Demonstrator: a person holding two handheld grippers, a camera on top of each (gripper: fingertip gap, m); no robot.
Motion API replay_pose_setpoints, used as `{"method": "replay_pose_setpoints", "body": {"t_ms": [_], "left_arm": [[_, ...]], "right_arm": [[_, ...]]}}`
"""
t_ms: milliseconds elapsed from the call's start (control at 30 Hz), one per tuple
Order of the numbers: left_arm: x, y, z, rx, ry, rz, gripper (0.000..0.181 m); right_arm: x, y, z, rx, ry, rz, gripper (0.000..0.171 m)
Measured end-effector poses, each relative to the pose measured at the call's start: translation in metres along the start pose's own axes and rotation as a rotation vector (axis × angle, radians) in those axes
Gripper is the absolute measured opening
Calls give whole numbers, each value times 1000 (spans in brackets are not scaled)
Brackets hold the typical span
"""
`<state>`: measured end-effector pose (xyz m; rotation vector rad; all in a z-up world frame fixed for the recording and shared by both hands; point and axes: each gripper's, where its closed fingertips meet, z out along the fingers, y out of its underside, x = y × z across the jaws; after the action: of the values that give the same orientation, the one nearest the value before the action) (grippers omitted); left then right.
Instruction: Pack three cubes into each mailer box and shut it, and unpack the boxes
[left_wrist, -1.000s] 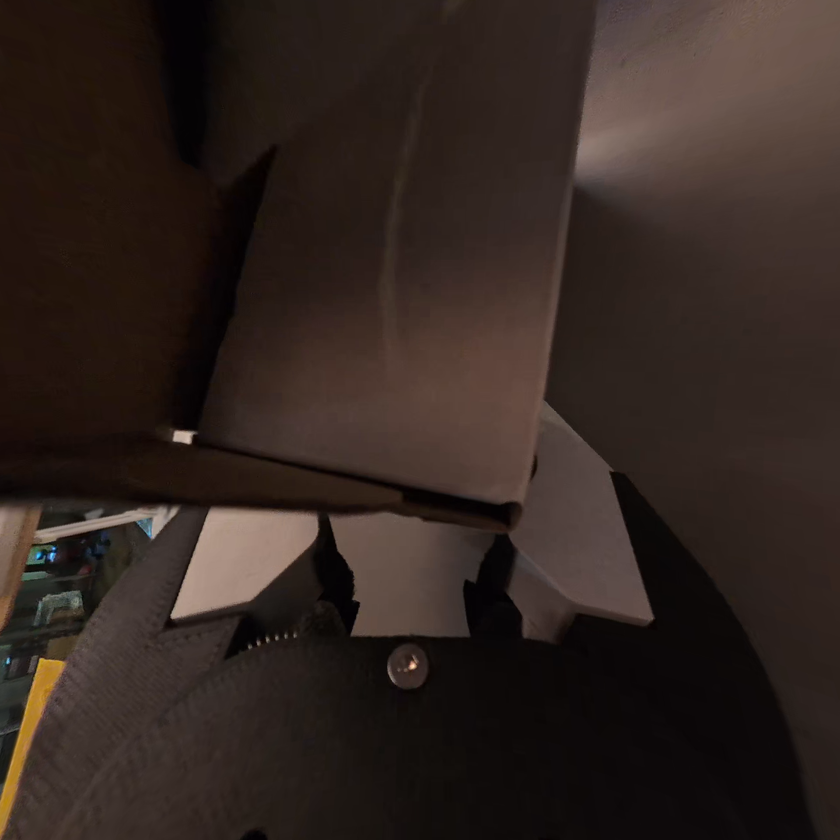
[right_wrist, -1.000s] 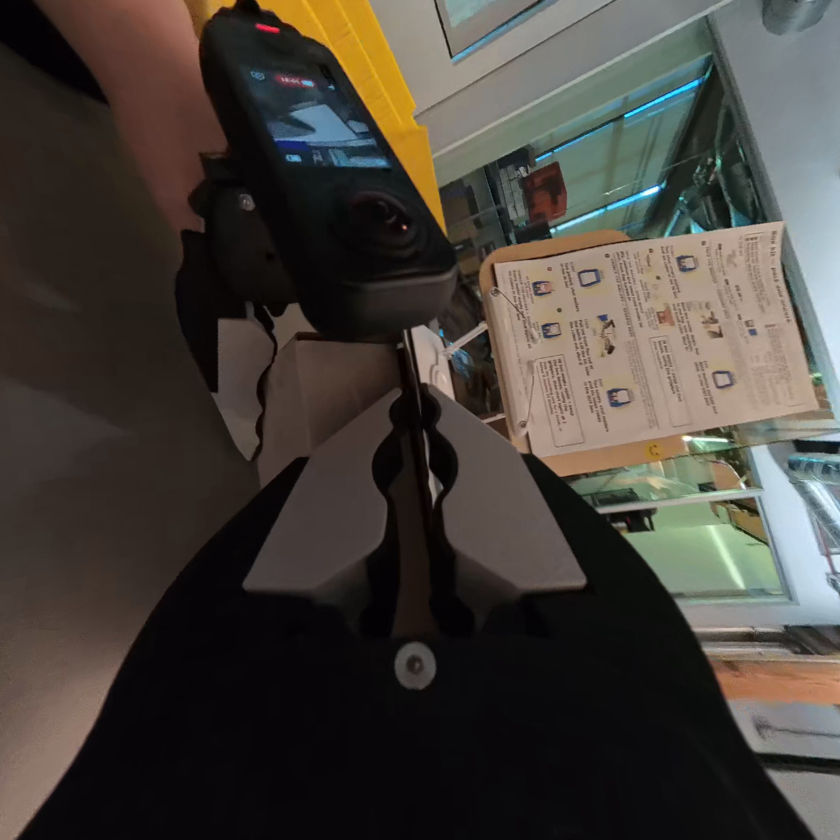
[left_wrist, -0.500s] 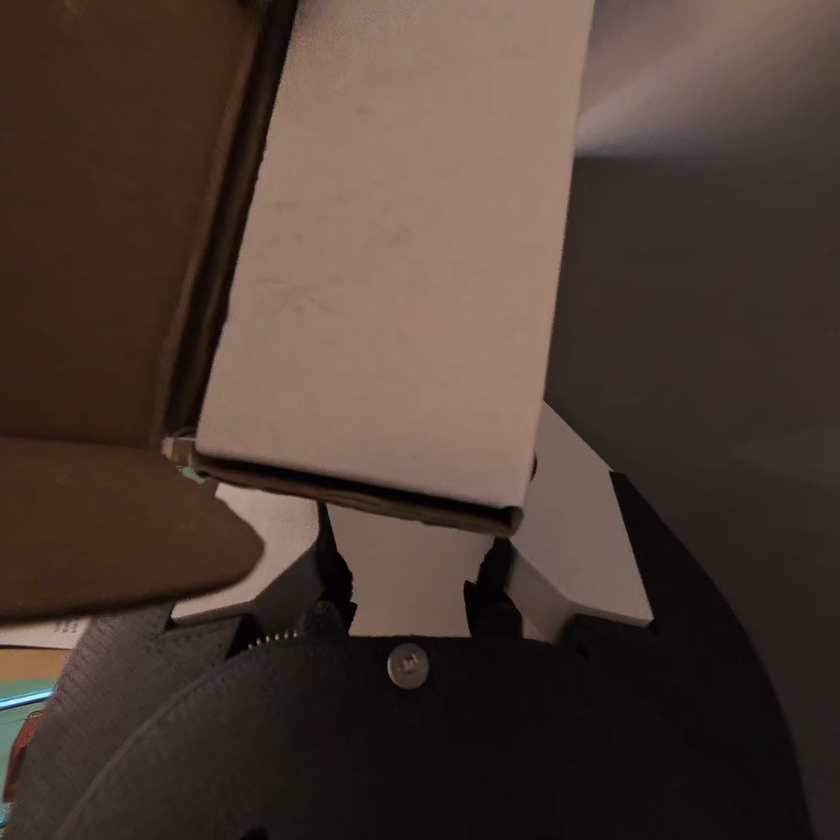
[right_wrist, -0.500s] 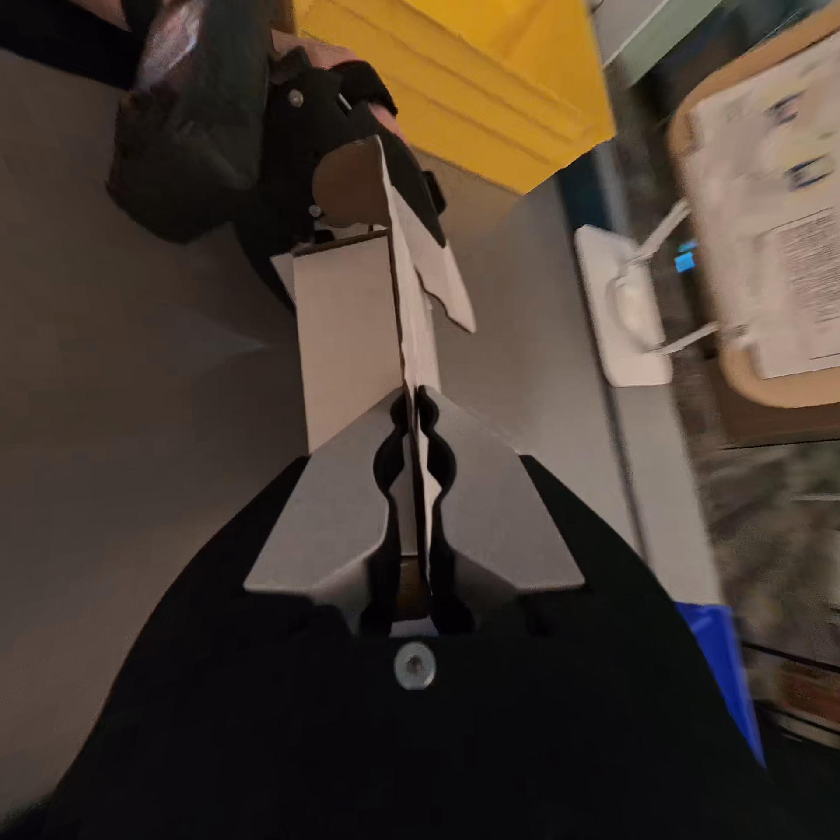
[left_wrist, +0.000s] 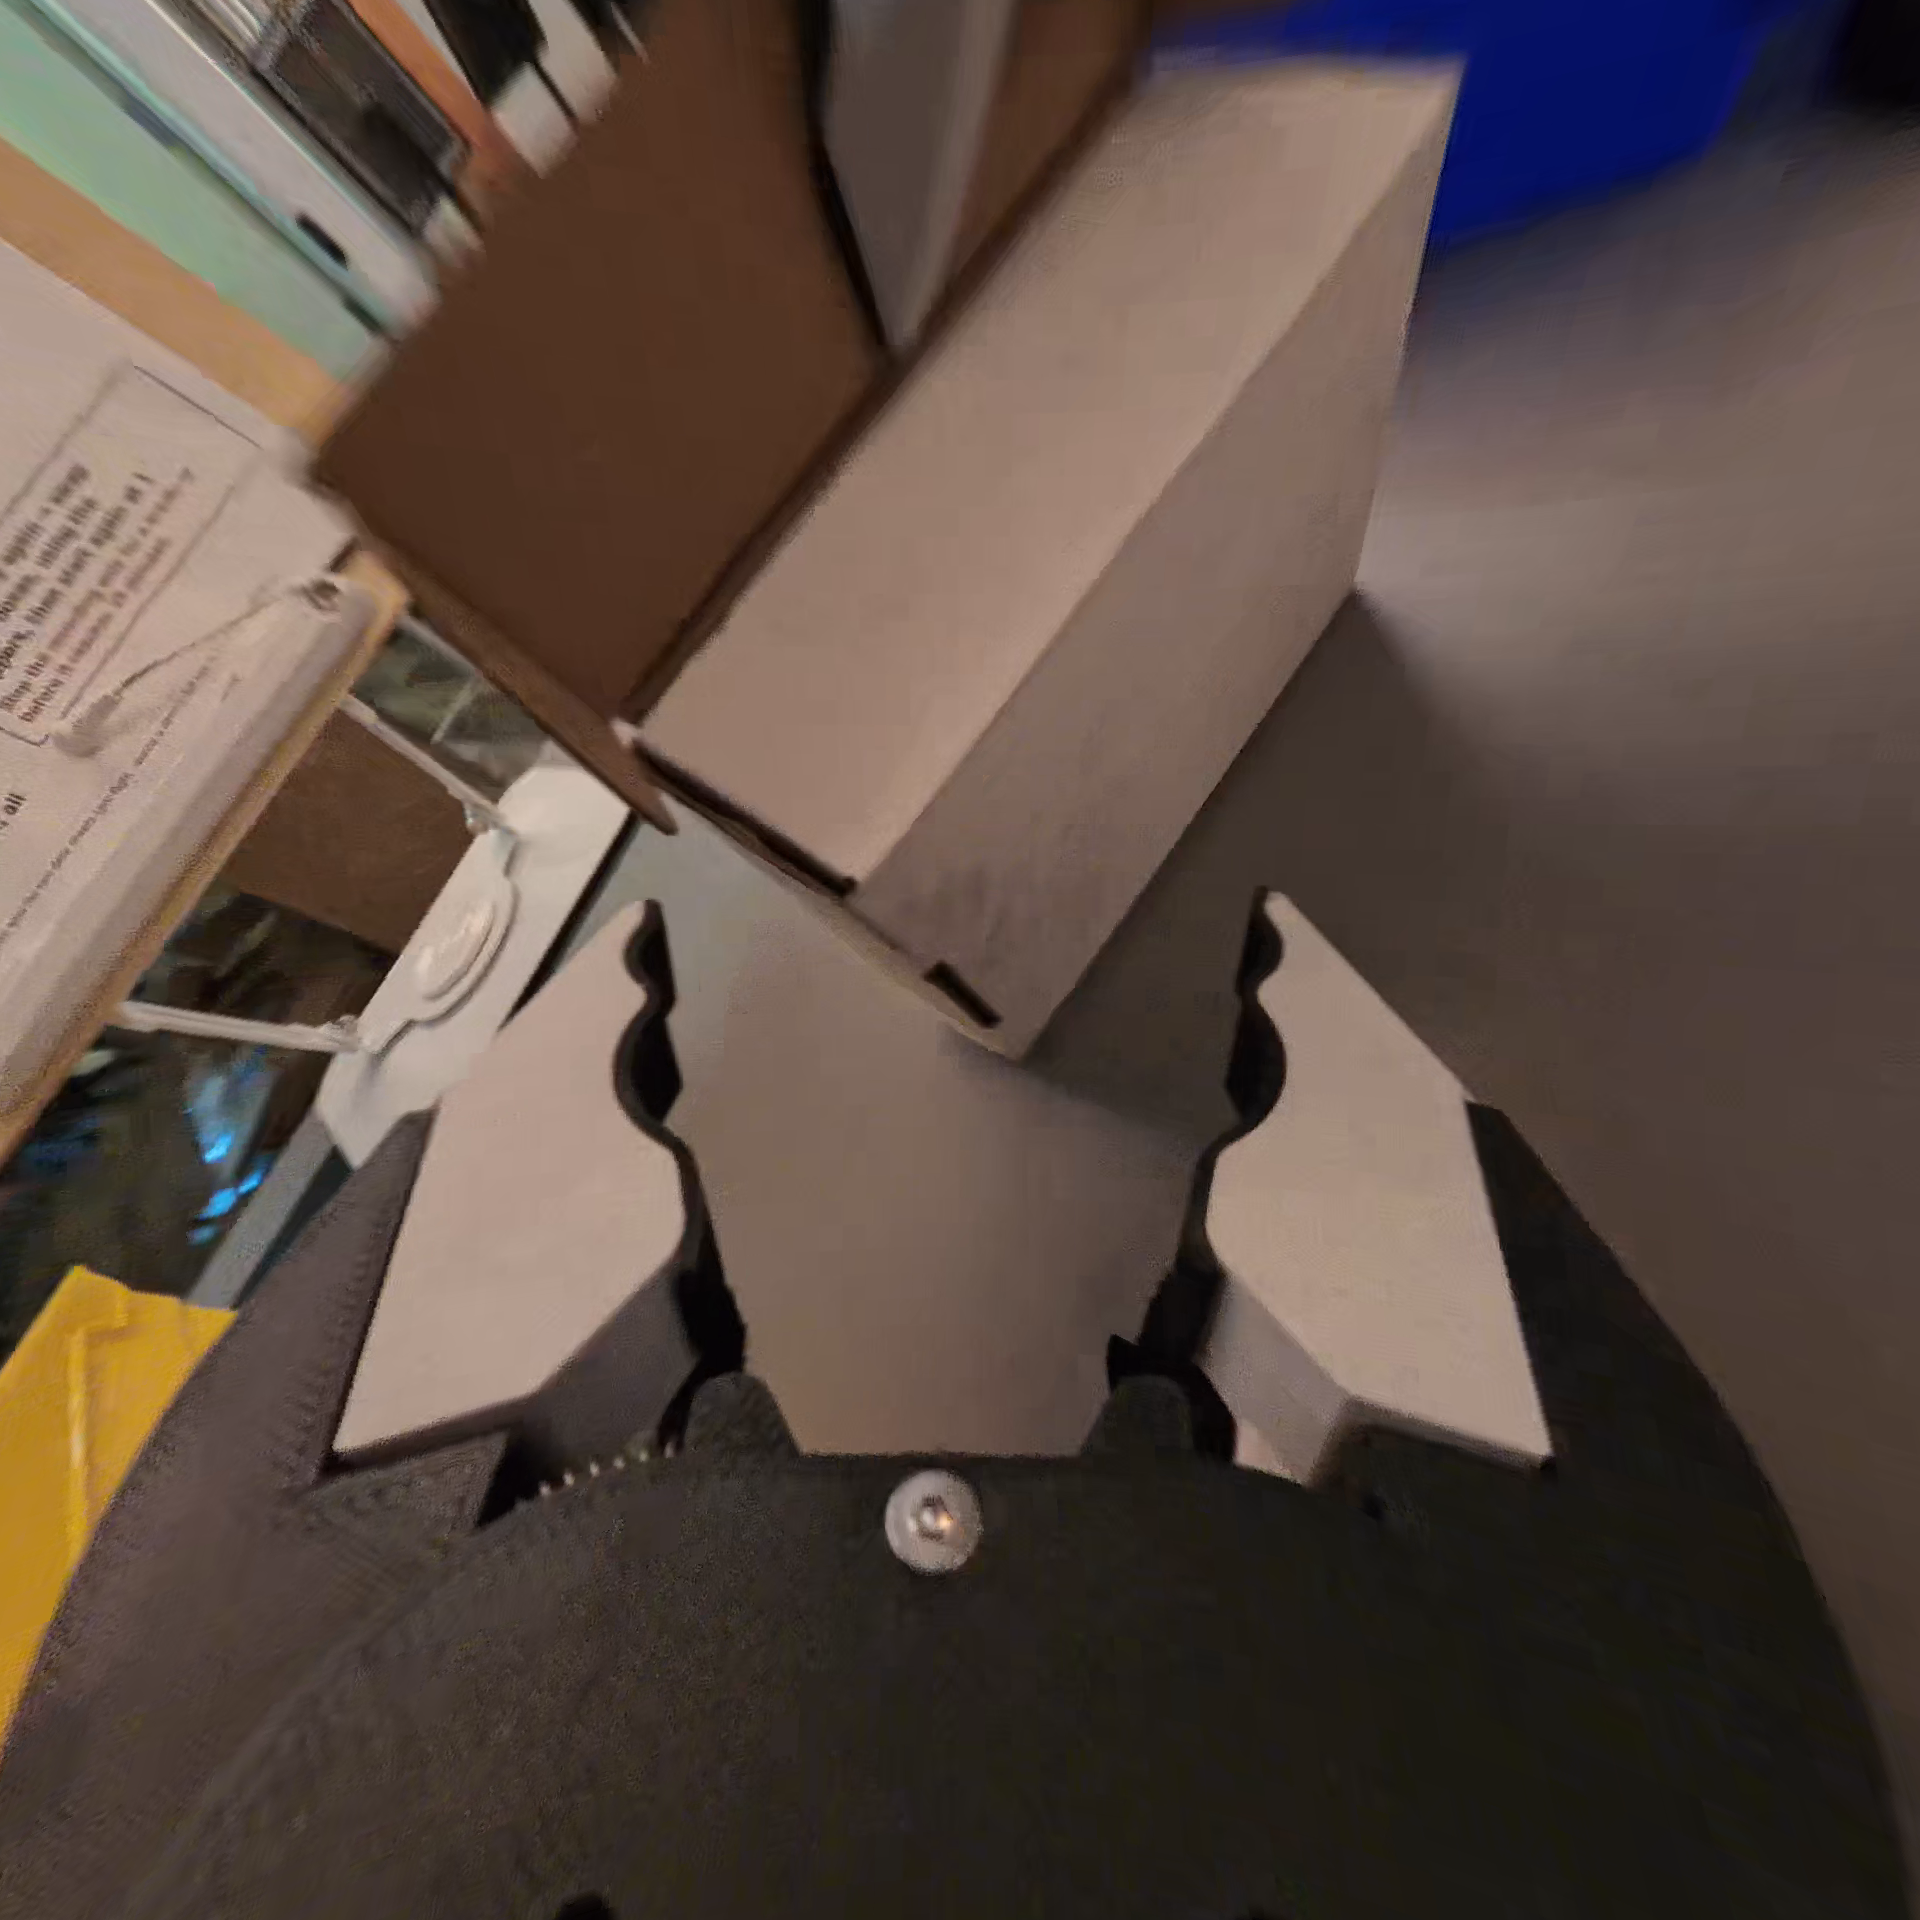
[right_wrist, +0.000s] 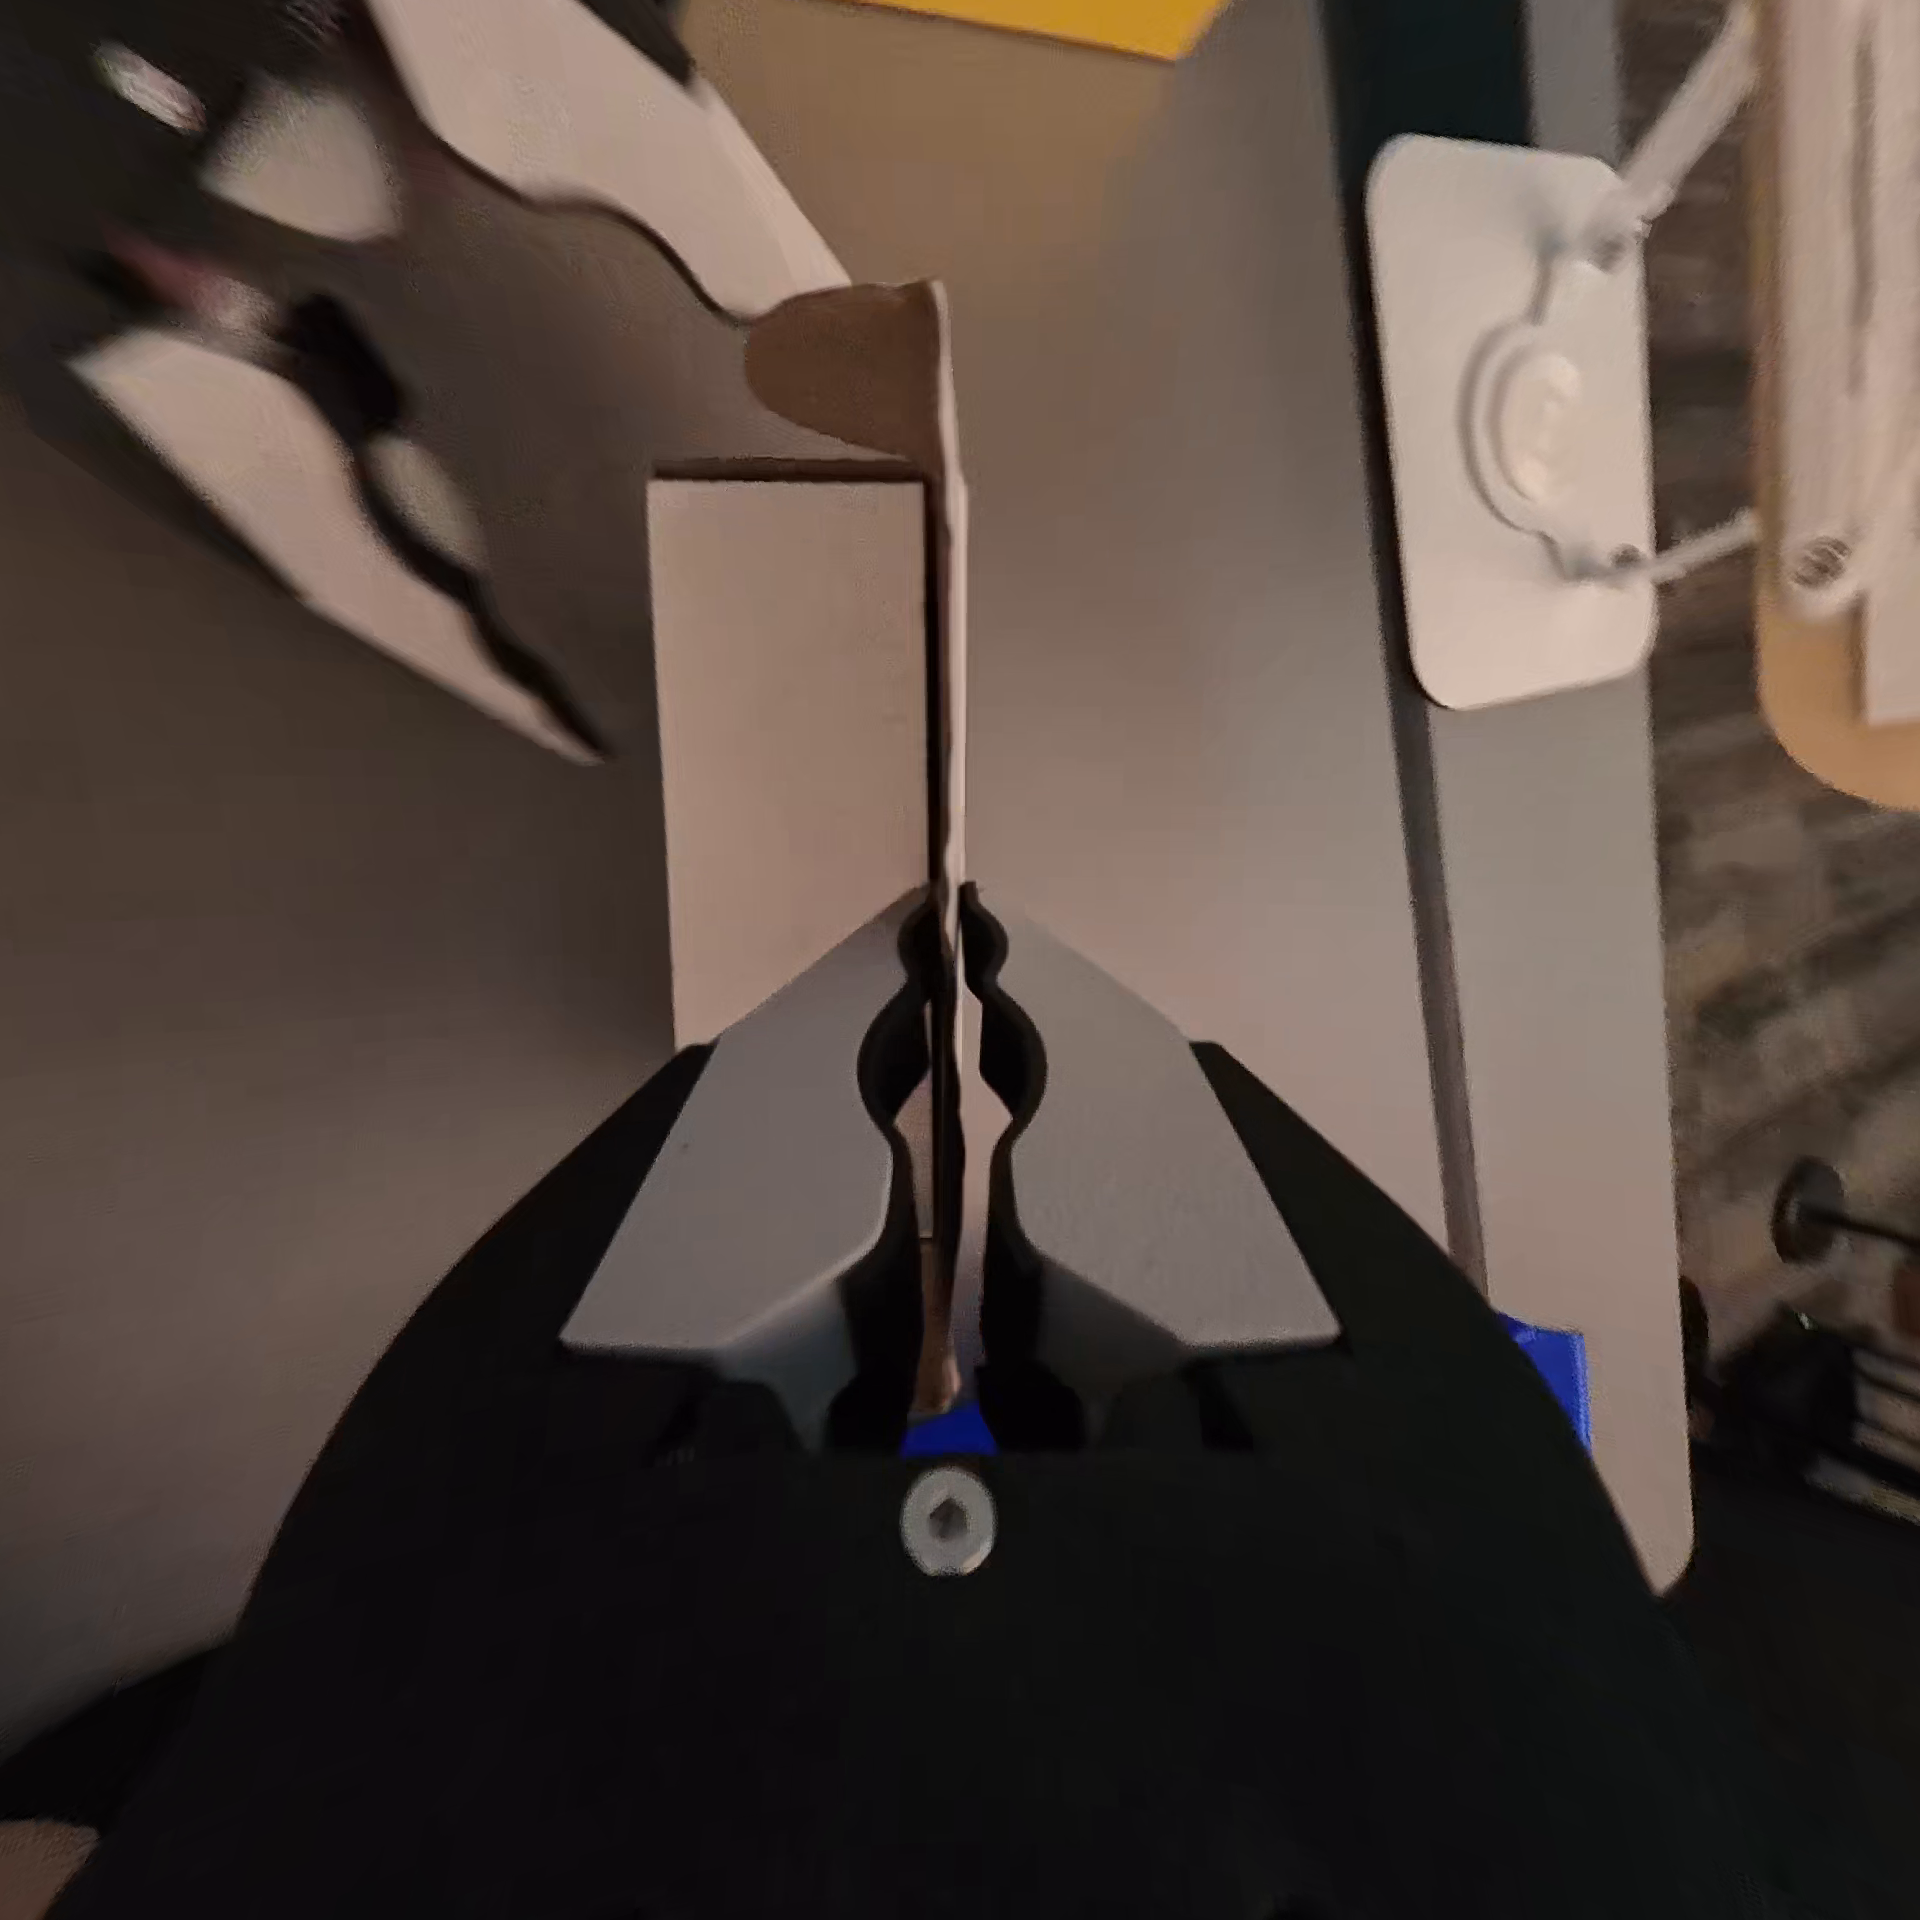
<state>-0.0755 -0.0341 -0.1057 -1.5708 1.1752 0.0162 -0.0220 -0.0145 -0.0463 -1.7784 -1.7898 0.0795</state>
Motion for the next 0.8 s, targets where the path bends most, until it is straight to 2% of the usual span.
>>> {"method": "replay_pose_setpoints", "body": {"t_ms": [33, 133, 233, 400, 500, 667, 800], "left_arm": [[-4, -11, -8, 56, 4, -42, 115], [-17, -43, -35, 229, -43, -72, 114], [-15, -64, -51, 328, -87, -27, 97], [20, -56, -33, 226, -22, 79, 89], [19, -52, -30, 196, -45, 98, 75], [9, -38, -27, 118, -55, 88, 72], [11, -38, -27, 119, -52, 96, 73]], "right_arm": [[5, 1, 3, 8, 17, 17, 0], [15, -1, 10, 66, 26, 36, 1], [16, -4, 11, 97, 19, 37, 0], [-9, -29, 10, 144, -36, -35, 1], [-22, -38, 11, 142, -41, -97, 1], [-29, -42, 10, 142, -47, -121, 1], [-29, -42, 10, 162, -83, -101, 1]]}}
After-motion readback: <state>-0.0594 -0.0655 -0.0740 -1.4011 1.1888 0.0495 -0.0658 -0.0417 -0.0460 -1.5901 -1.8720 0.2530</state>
